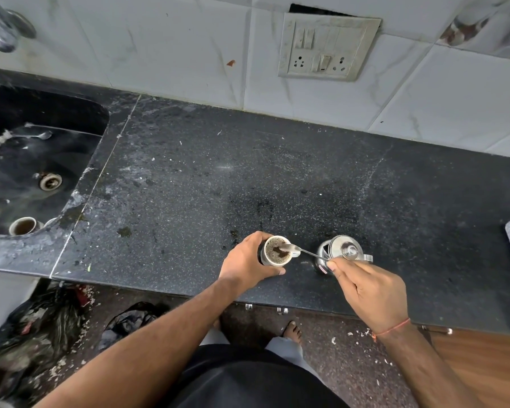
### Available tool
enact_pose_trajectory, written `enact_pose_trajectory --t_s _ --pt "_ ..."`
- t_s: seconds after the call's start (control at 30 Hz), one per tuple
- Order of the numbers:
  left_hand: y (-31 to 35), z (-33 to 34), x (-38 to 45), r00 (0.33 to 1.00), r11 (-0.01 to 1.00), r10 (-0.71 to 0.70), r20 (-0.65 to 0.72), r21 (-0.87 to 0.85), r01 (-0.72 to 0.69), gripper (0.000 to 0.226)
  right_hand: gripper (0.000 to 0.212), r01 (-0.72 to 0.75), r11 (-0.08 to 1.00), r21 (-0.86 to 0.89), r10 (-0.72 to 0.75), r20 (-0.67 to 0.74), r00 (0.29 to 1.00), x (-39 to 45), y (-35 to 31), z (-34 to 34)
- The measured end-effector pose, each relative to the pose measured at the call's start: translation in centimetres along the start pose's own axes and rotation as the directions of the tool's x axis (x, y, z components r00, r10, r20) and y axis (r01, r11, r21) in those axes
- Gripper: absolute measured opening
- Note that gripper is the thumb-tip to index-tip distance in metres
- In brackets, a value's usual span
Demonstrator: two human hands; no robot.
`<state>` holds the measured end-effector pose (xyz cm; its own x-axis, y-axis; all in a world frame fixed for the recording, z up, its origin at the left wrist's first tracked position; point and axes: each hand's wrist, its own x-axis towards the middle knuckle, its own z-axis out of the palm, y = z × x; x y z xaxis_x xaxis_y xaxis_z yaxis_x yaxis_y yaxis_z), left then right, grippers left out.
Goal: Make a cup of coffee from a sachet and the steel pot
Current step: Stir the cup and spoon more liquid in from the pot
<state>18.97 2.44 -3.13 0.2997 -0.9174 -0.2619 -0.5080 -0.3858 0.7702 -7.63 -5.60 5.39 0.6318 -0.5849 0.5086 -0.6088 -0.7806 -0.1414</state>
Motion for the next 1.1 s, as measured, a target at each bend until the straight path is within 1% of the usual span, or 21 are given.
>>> enact_pose_trajectory --t_s 0.1,0.17,0.23,0.27,0.3,0.33,0.4,0.43,0.47,0.5,0.53,0.57,0.63,0.67,0.7,0.73,0.8,0.87,0.93,1.03,1.1 --pt "0.1 0.1 0.0 1.000 1.000 -0.002 0.005 0.006 0.002 0.073 0.015 -0.076 0.997 0.019 0.076 -0.001 0.997 -1.1 -0.2 0.4" --pt "0.1 0.1 0.0 1.000 1.000 -0.008 -0.001 -0.007 0.008 0.074 0.017 -0.197 0.979 0.049 0.195 0.038 0.980 -1.3 -0.1 0.5" --pt "0.1 0.1 -0.1 1.000 1.000 -0.015 0.004 -0.016 0.015 0.074 0.022 -0.354 0.928 0.119 0.347 0.081 0.935 -1.6 -0.7 0.4" --pt "0.2 0.1 -0.1 1.000 1.000 -0.016 0.009 -0.025 0.016 0.075 0.022 -0.455 0.867 0.204 0.443 0.104 0.891 -1.6 -1.3 0.2" --pt "0.3 0.1 -0.1 1.000 0.999 -0.011 0.017 -0.032 0.012 0.078 0.021 -0.571 0.756 0.319 0.555 0.149 0.818 -1.4 -1.9 0.1" --pt "0.5 0.0 -0.2 1.000 0.999 0.001 0.027 -0.034 0.000 0.086 0.021 -0.684 0.595 0.422 0.658 0.232 0.716 -1.1 -2.6 0.0" --pt "0.7 -0.3 -0.5 0.999 1.000 0.014 0.037 -0.028 -0.013 0.108 0.021 -0.821 0.239 0.518 0.763 0.422 0.489 -1.0 -4.1 0.5" --pt "0.9 -0.5 -0.8 0.999 0.999 0.002 0.034 -0.037 -0.001 0.116 0.022 -0.846 0.063 0.530 0.776 0.507 0.375 -1.1 -4.7 0.8" --pt "1.1 -0.6 -1.3 1.000 0.998 -0.012 0.018 -0.055 0.013 0.118 0.023 -0.843 -0.103 0.528 0.769 0.580 0.270 -1.1 -5.3 1.0" --pt "1.3 -0.6 -1.9 1.000 0.997 -0.021 -0.013 -0.072 0.020 0.113 0.024 -0.818 -0.245 0.520 0.743 0.643 0.186 -1.1 -5.8 1.3" --pt "1.5 -0.7 -2.6 0.998 0.996 -0.022 -0.052 -0.091 0.017 0.102 0.024 -0.783 -0.358 0.509 0.706 0.696 0.130 -1.1 -6.2 1.5" --pt "1.6 -0.7 -3.3 0.996 0.993 -0.024 -0.090 -0.114 0.014 0.085 0.023 -0.746 -0.441 0.498 0.668 0.738 0.098 -1.2 -6.8 1.7" --pt "1.8 -0.8 -4.6 0.992 0.980 -0.067 -0.106 -0.193 0.046 0.046 0.023 -0.691 -0.546 0.473 0.593 0.801 0.080 -1.1 -7.9 2.0" --pt "1.9 -0.8 -5.0 0.991 0.962 -0.107 -0.076 -0.259 0.084 0.029 0.023 -0.677 -0.578 0.455 0.559 0.826 0.078 -0.9 -8.6 2.2" --pt "2.1 -0.7 -5.3 0.989 0.931 -0.146 -0.031 -0.343 0.127 0.017 0.023 -0.674 -0.599 0.433 0.525 0.848 0.079 -0.7 -9.2 2.4" --pt "2.3 -0.8 -5.6 0.984 0.884 -0.178 0.019 -0.437 0.169 0.011 0.023 -0.681 -0.608 0.408 0.489 0.868 0.083 -0.5 -9.9 2.7" --pt "2.7 -1.3 -5.7 0.973 0.802 -0.214 0.091 -0.552 0.228 0.012 0.023 -0.713 -0.603 0.359 0.423 0.901 0.096 0.1 -11.3 3.3" --pt "2.5 -1.9 -5.5 0.967 0.777 -0.230 0.114 -0.576 0.253 0.019 0.020 -0.745 -0.581 0.327 0.379 0.919 0.108 0.8 -12.7 3.9" --pt "2.0 -2.6 -5.5 0.957 0.728 -0.259 0.134 -0.624 0.284 0.026 0.016 -0.773 -0.553 0.311 0.349 0.929 0.124 1.4 -14.0 4.6" --pt "0.5 -3.7 -5.5 0.937 0.649 -0.313 0.154 -0.686 0.329 0.024 0.012 -0.810 -0.507 0.296 0.315 0.938 0.145 2.4 -15.8 5.7" --pt "-0.6 -4.7 -5.4 0.918 0.617 -0.364 0.155 -0.698 0.362 0.023 0.011 -0.822 -0.489 0.290 0.297 0.942 0.156 2.9 -16.8 6.7"
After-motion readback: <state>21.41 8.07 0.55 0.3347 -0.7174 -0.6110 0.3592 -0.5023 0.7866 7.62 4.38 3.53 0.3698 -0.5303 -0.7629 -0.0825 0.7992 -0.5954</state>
